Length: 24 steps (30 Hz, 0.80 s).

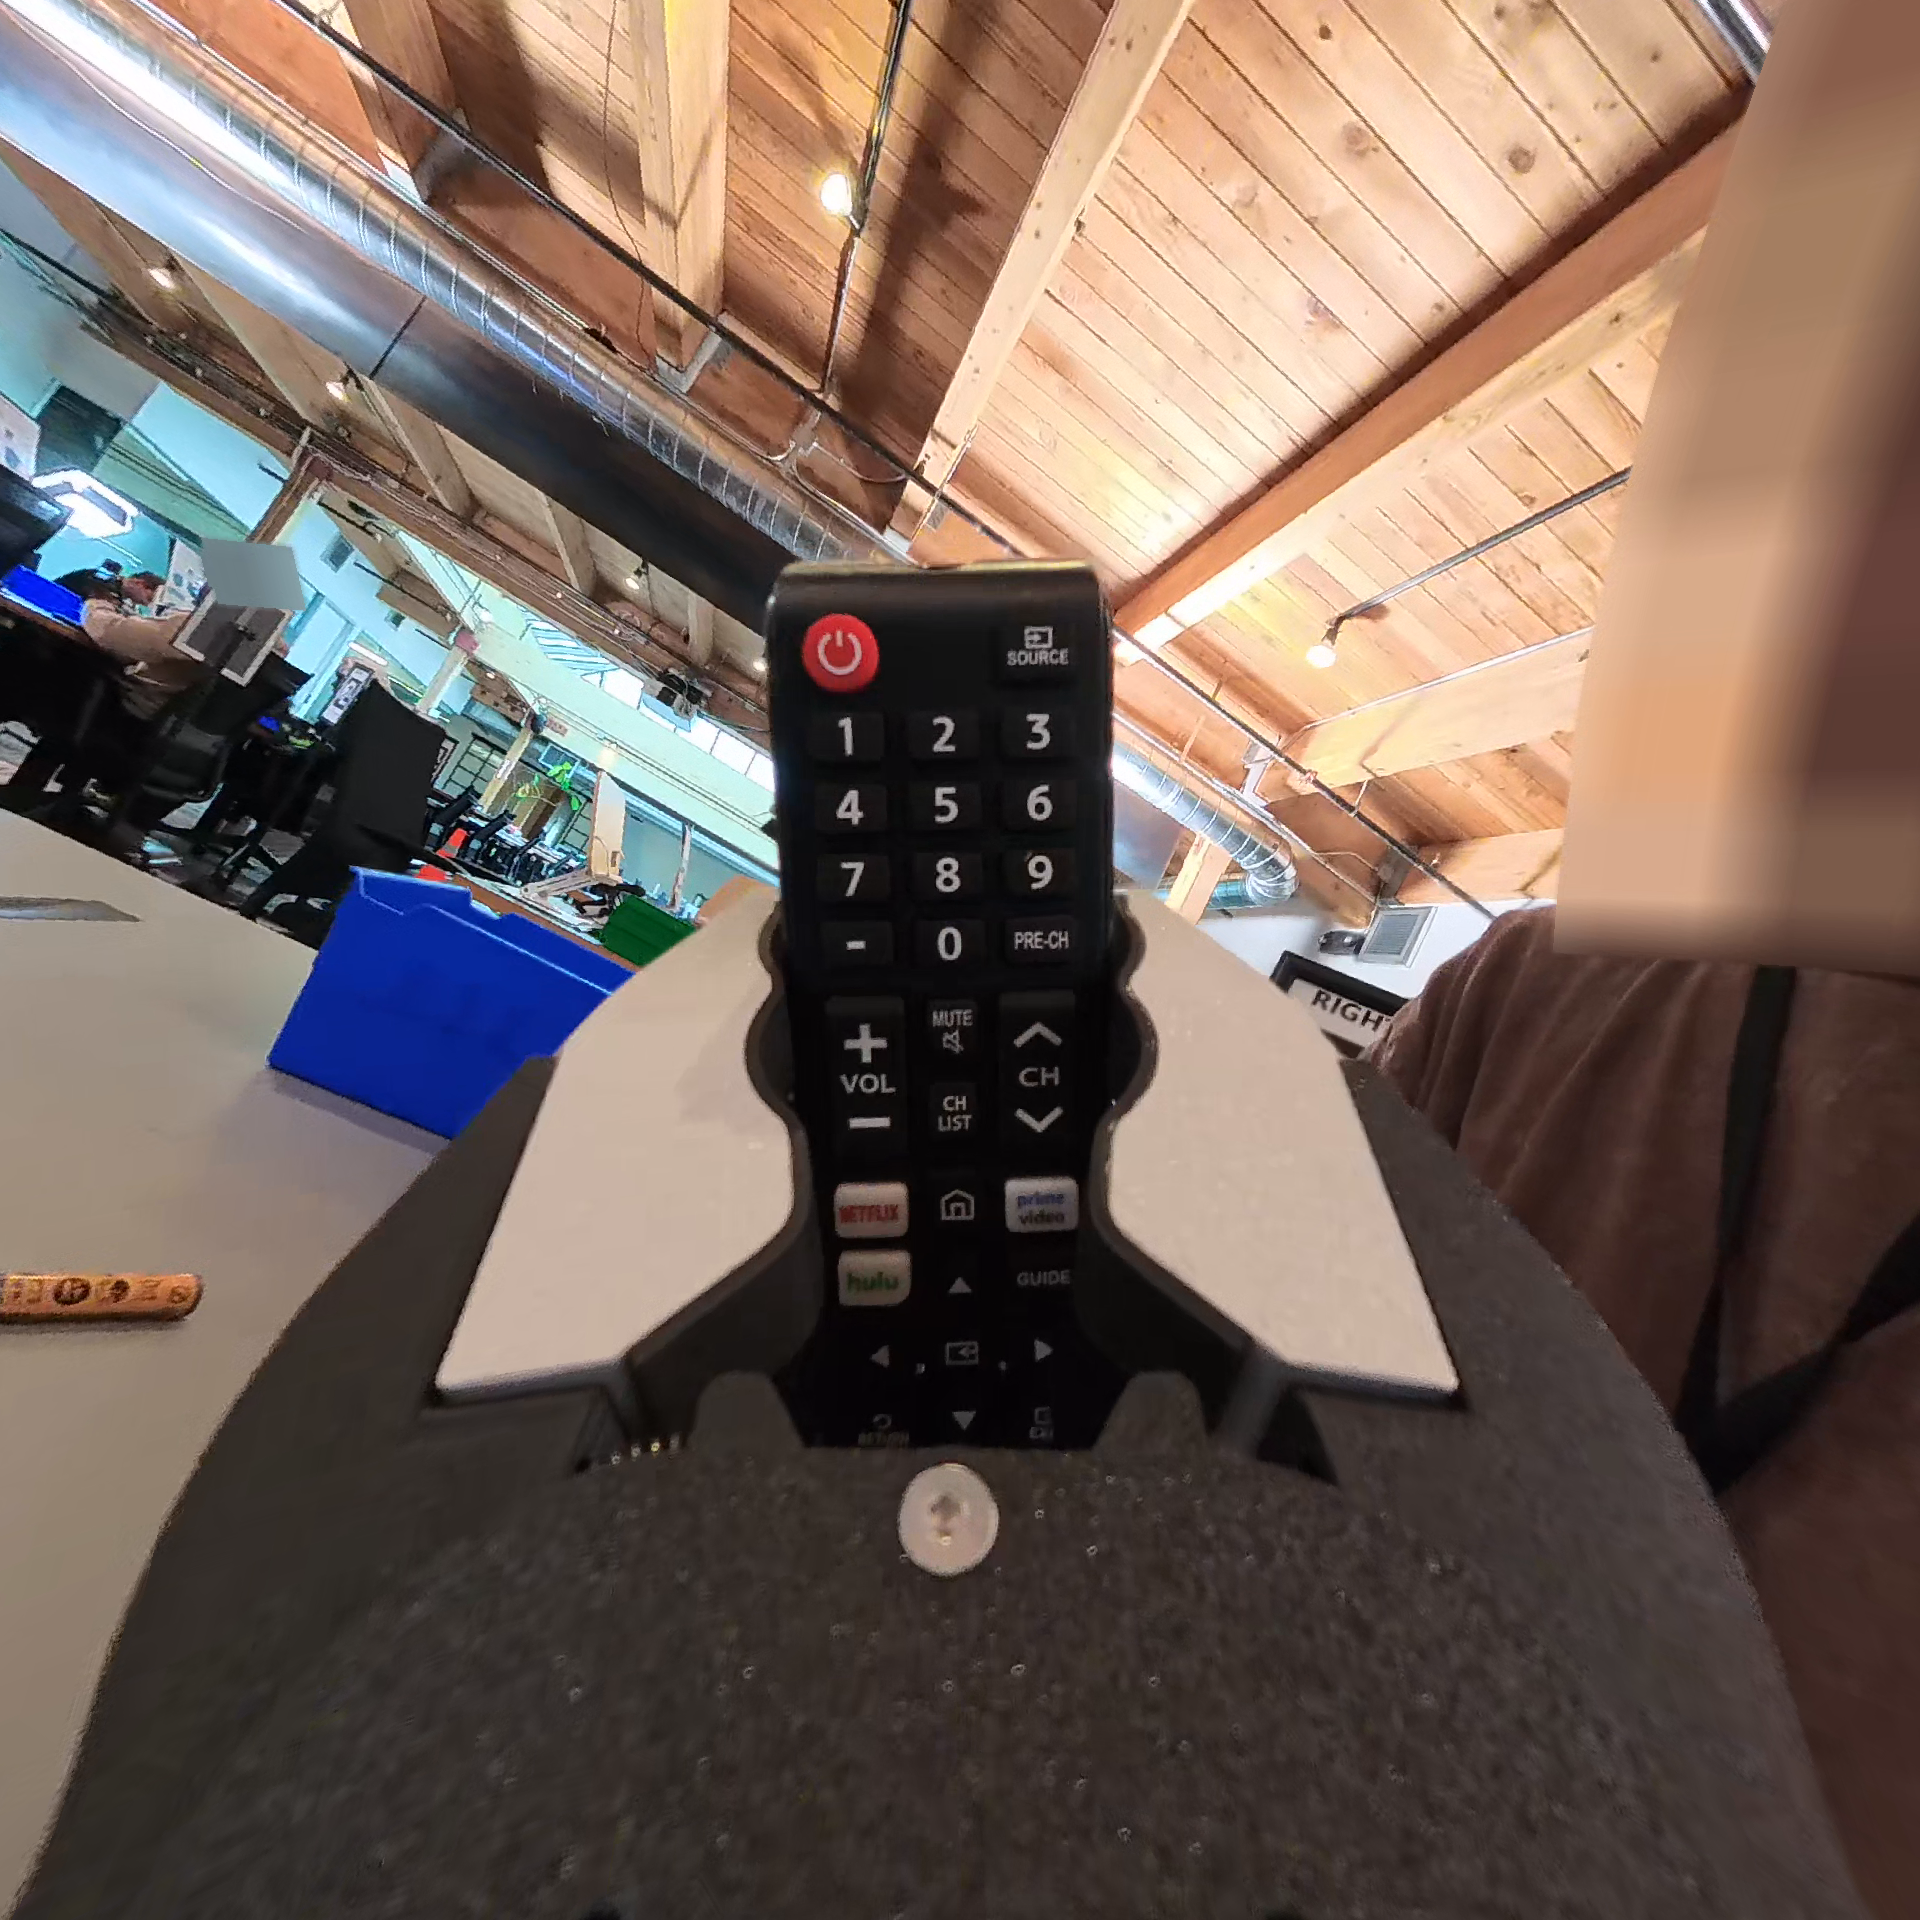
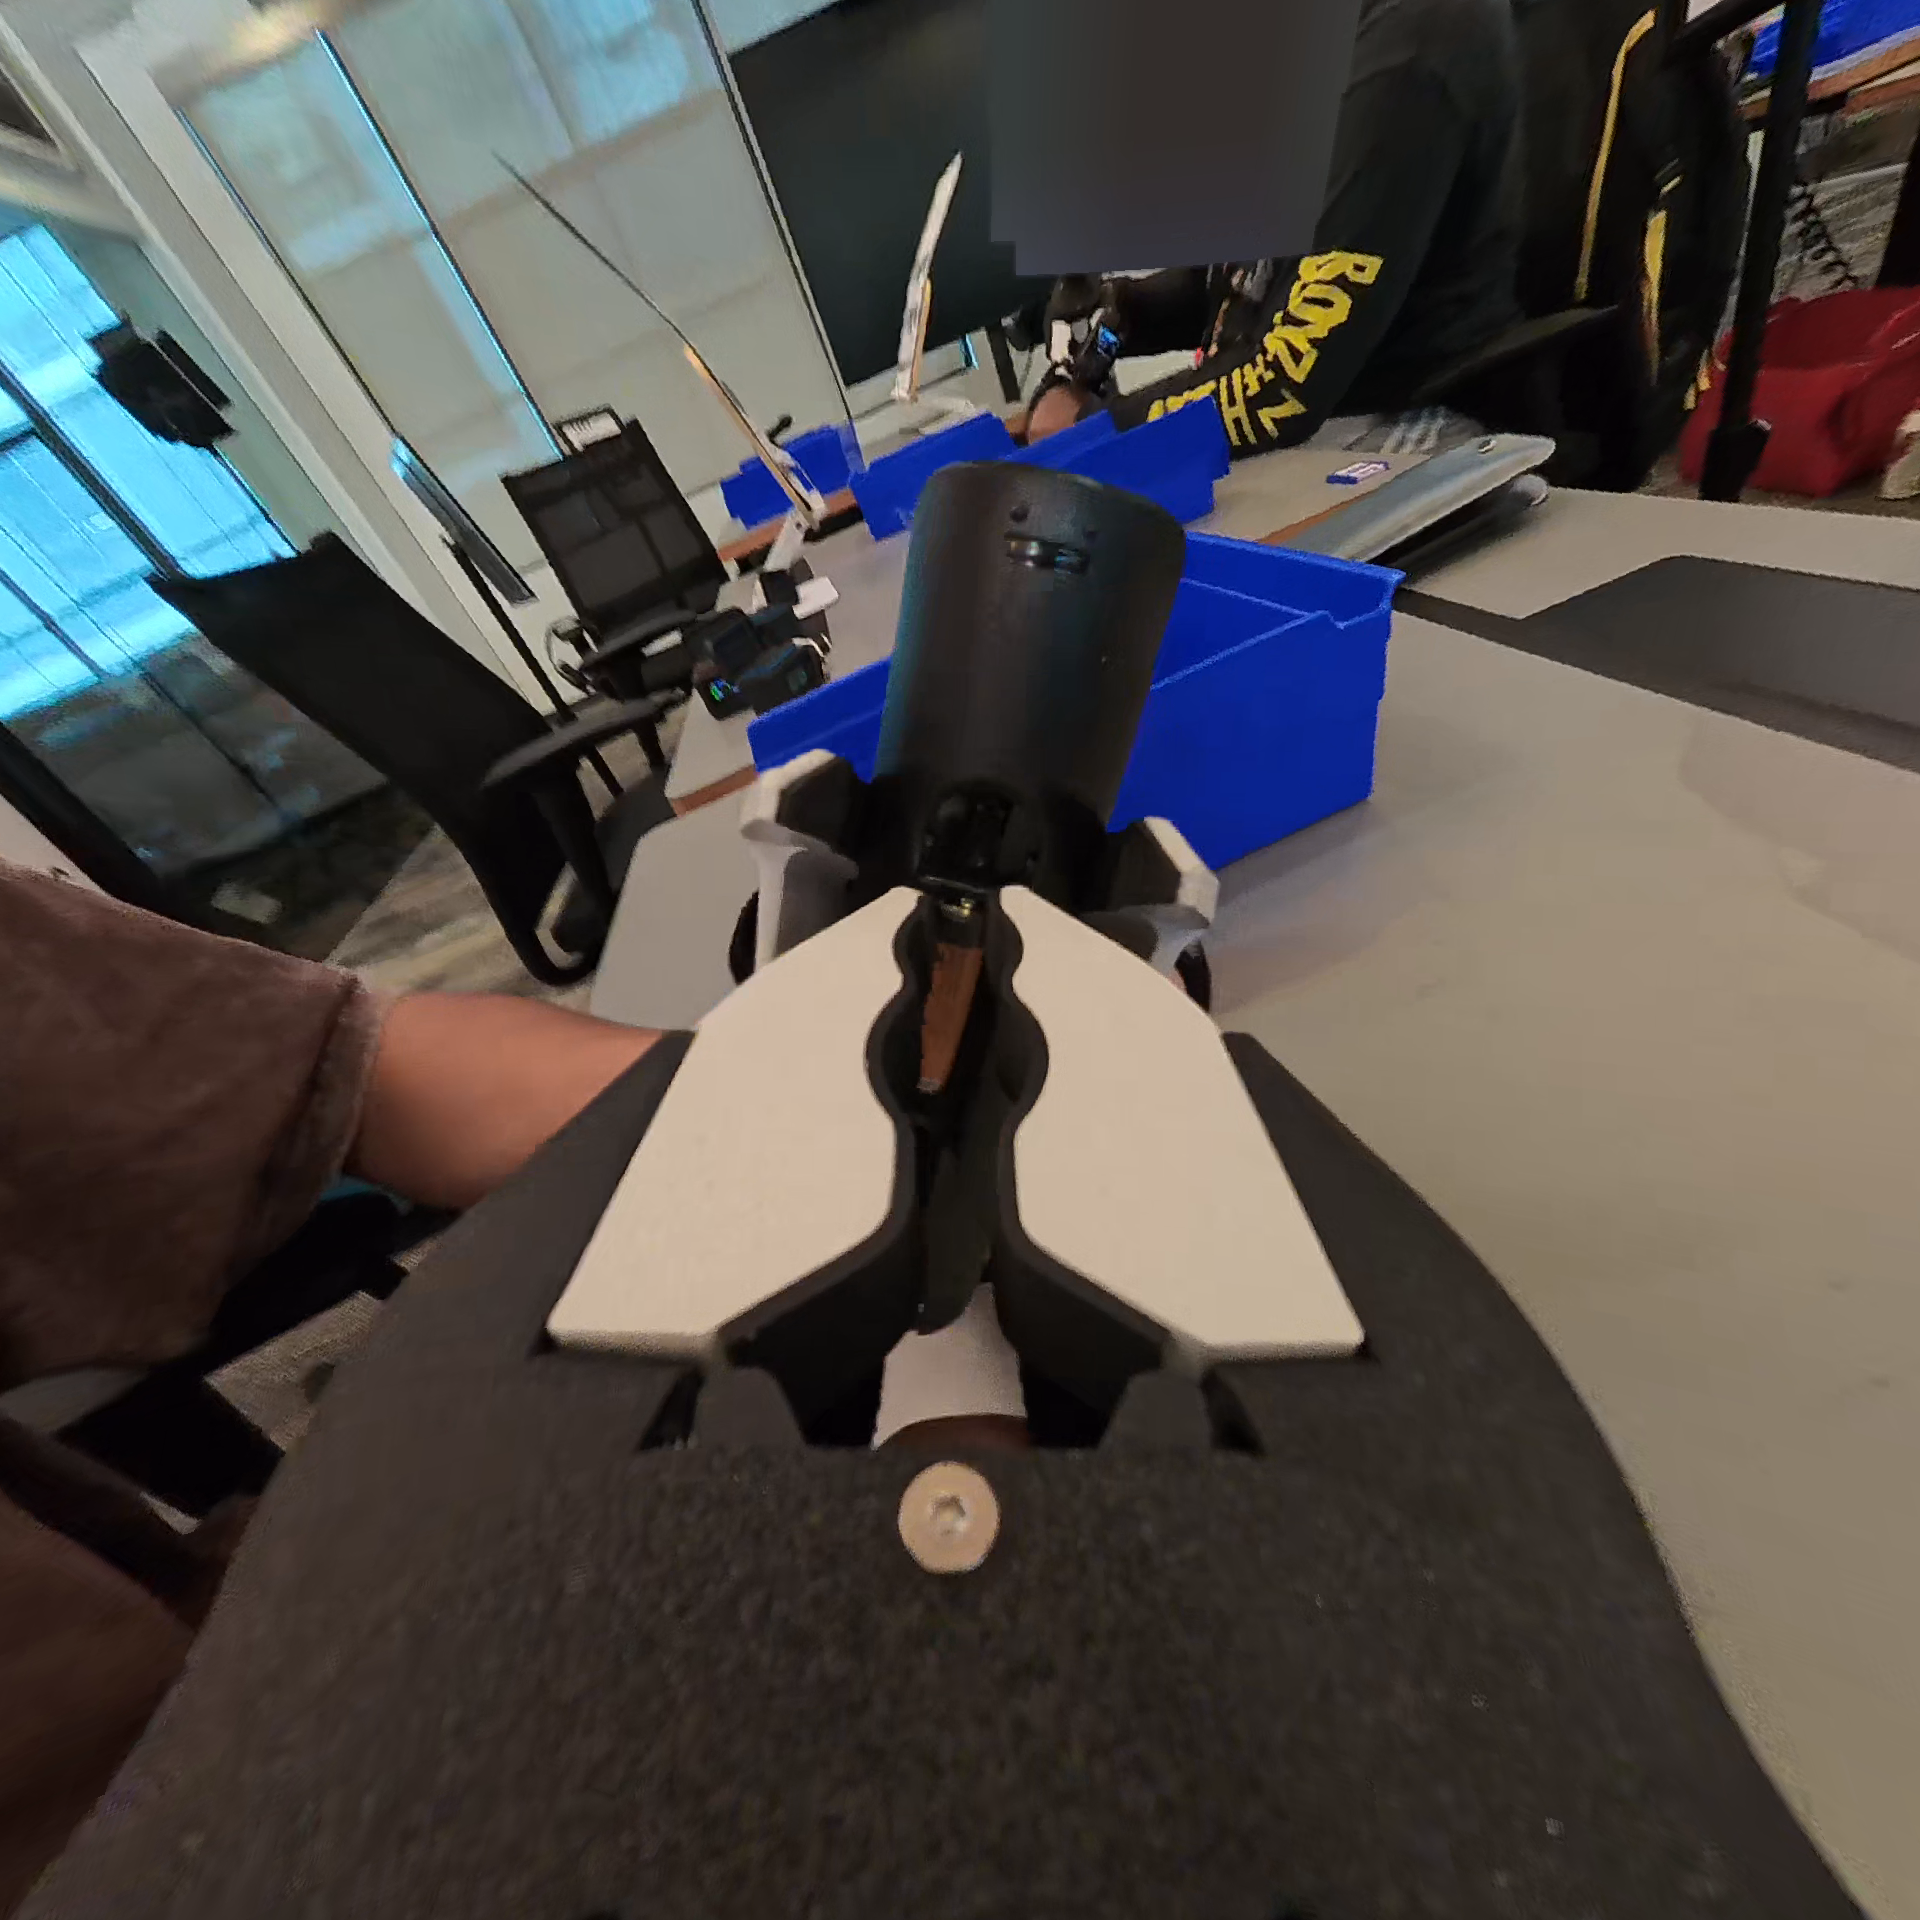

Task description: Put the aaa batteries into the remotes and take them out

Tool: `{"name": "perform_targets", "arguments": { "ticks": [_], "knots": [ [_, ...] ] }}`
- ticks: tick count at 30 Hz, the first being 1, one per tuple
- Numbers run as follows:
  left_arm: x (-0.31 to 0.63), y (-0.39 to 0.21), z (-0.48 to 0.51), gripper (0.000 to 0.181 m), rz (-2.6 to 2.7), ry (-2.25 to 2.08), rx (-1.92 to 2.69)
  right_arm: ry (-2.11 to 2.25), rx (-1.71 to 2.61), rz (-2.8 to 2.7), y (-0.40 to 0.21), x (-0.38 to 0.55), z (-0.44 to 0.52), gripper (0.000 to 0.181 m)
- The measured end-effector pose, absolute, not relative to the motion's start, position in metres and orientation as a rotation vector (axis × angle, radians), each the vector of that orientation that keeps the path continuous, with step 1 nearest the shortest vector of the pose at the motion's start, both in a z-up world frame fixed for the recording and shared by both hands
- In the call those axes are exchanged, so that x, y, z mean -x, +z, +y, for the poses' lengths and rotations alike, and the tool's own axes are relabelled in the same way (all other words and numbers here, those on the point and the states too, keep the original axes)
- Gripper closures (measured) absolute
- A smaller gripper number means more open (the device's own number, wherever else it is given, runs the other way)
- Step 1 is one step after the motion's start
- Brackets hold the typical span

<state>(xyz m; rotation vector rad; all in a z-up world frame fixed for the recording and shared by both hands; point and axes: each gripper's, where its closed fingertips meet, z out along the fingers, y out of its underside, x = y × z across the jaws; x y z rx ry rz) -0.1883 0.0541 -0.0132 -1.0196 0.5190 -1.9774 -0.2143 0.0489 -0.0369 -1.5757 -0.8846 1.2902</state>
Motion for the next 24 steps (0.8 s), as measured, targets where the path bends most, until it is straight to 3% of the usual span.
{"name": "perform_targets", "arguments": {
  "ticks": [6, 12, 17, 19, 24],
  "knots": [
    [0.199, -0.010, 0.060, 0.124, 0.495, -1.966, 1.007, 1.286, 1.595, -0.835, -0.039, 0.197, 0.051, 0.162],
    [0.199, -0.010, 0.062, 0.124, 0.491, -1.956, 1.014, 1.098, 1.756, -0.982, -0.083, 0.213, 0.030, 0.120],
    [0.194, -0.011, 0.058, 0.124, 0.517, -1.955, 1.024, 1.141, 1.821, -0.995, -0.101, 0.227, 0.020, 0.125],
    [0.191, -0.012, 0.057, 0.124, 0.533, -1.954, 1.036, 1.170, 1.834, -0.983, -0.102, 0.227, 0.019, 0.135],
    [0.186, -0.017, 0.054, 0.123, 0.597, -1.929, 1.080, 1.174, 1.880, -1.047, -0.102, 0.212, 0.014, 0.136]
  ]
}}
